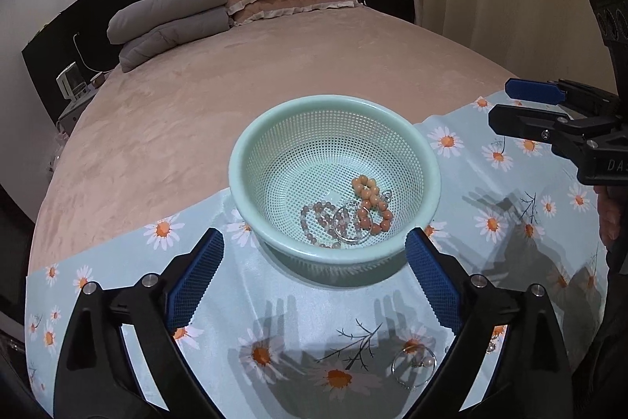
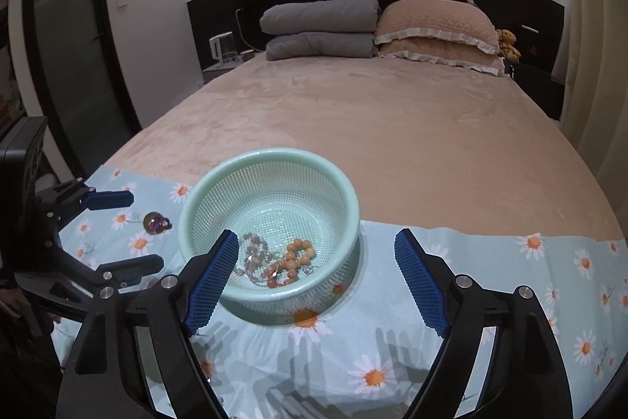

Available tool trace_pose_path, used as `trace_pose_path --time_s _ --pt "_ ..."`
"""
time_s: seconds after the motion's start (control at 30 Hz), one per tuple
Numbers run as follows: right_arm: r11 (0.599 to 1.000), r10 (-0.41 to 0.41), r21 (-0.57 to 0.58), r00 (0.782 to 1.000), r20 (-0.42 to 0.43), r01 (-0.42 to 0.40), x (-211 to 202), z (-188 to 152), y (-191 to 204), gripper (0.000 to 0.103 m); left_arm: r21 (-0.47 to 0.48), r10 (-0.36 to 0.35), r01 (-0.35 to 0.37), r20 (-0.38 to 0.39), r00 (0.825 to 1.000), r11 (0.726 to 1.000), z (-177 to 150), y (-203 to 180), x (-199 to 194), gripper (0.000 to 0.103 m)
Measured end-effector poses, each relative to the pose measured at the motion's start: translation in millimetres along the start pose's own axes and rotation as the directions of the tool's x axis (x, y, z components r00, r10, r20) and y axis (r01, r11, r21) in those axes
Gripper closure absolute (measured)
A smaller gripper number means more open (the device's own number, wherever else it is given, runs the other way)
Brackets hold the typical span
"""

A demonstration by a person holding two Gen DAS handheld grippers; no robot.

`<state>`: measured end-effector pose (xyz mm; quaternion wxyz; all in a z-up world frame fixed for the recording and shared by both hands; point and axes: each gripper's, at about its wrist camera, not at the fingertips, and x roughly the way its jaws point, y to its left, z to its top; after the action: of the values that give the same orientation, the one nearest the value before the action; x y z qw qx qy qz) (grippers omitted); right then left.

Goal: Organize jewelry
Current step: 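Move both tools back toward the remaining earrings on the sheet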

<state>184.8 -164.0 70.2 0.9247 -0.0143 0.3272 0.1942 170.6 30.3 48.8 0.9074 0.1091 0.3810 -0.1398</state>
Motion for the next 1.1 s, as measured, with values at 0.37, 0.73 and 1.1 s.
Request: trace_pose_path --time_s 0.37,0.73,1.1 --pt "1.000 -0.015 -0.024 1.000 -0.004 0.015 -37.7 -15.2 17.3 0.016 0.017 0.025 -0.025 -0.015 1.000 1.000 -26.6 -13.5 -33.3 0.006" --pt "0.996 -0.051 -0.070 0.995 -0.084 0.045 -37.7 -47.9 22.1 0.016 0.018 0.028 -0.026 -0.111 0.993 0.999 -66.9 -23.7 -20.6 0.006" --pt "0.988 -0.049 -0.150 0.989 -0.141 0.028 -28.6 -106.1 35.5 0.016 0.014 -0.068 0.072 -0.181 0.981 0.997 -101.9 -47.4 6.6 0.006"
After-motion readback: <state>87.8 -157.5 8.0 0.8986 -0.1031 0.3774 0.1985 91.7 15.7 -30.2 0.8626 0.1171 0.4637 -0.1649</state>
